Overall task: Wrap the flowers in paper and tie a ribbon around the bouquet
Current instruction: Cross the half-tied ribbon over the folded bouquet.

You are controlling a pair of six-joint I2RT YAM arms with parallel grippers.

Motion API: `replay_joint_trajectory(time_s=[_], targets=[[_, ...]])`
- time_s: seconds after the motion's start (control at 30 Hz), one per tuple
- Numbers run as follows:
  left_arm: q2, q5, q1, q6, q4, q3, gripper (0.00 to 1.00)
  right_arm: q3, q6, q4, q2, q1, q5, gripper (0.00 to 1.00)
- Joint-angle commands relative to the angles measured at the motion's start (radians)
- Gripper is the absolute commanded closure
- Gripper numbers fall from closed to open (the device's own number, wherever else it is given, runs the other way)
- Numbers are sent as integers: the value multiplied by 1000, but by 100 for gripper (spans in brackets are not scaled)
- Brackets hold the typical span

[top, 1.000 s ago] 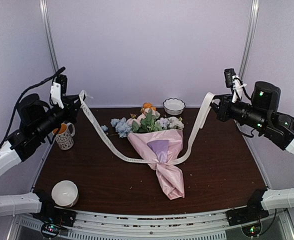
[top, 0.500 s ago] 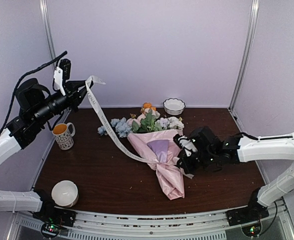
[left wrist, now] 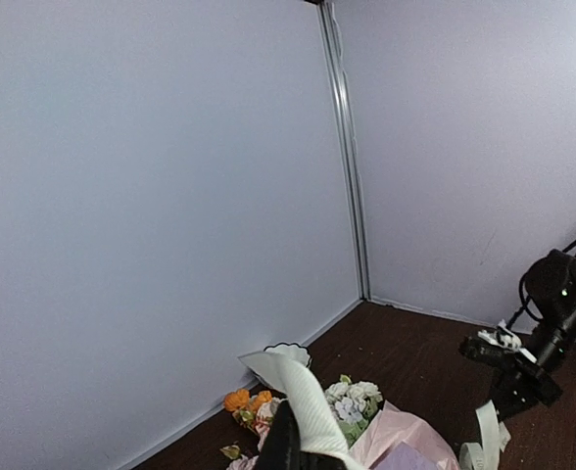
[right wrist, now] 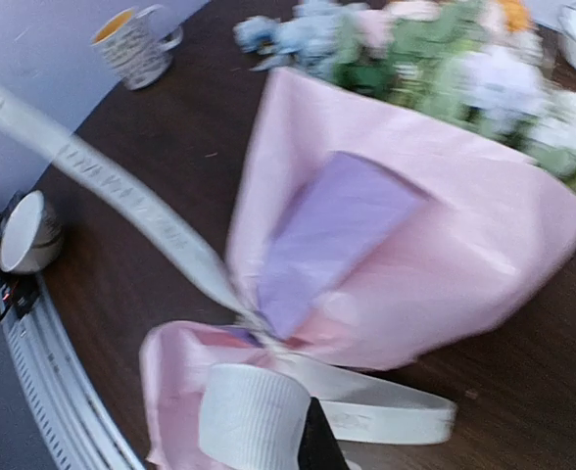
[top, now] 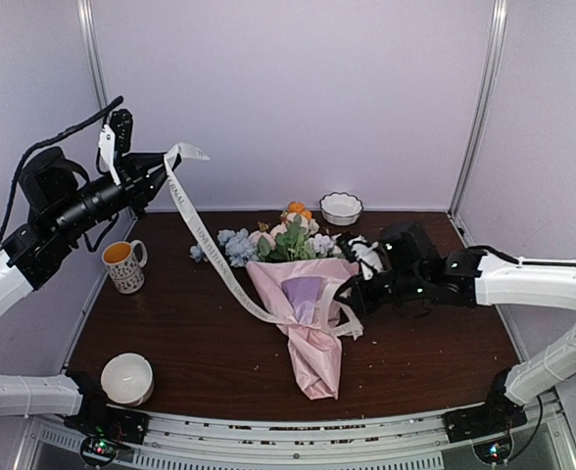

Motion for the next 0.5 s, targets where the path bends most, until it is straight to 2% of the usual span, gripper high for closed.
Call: replay_joint_trajectory(time_s=[0.0, 0.03, 0.07, 0.1, 0.13, 0.2, 0.4, 0.47], targets=[[32, 101, -15, -14, 25, 41, 100, -138, 97, -171, -159, -190, 226, 100], [40, 111, -17, -16, 22, 52, 100, -159, 134, -236, -176, -237, 318, 100], [48, 120, -20, -19, 18, 62, 100, -178, 169, -298, -183, -308, 369, 94], [54, 130, -22, -24, 19, 73, 100, -202, 195, -358, -186, -364, 407, 76], [61, 142, -25, -27, 19, 83, 100, -219, 215, -400, -189, -411, 436, 48], [71, 158, -37, -33, 24, 97, 100, -257, 233, -427, -211, -470, 487, 2], [107, 174, -114, -14, 11, 166, 100, -215, 218, -401, -262, -486, 555, 0], [125, 177, -132, -10, 3, 192, 100, -168, 149, -361, -253, -475, 477, 0]])
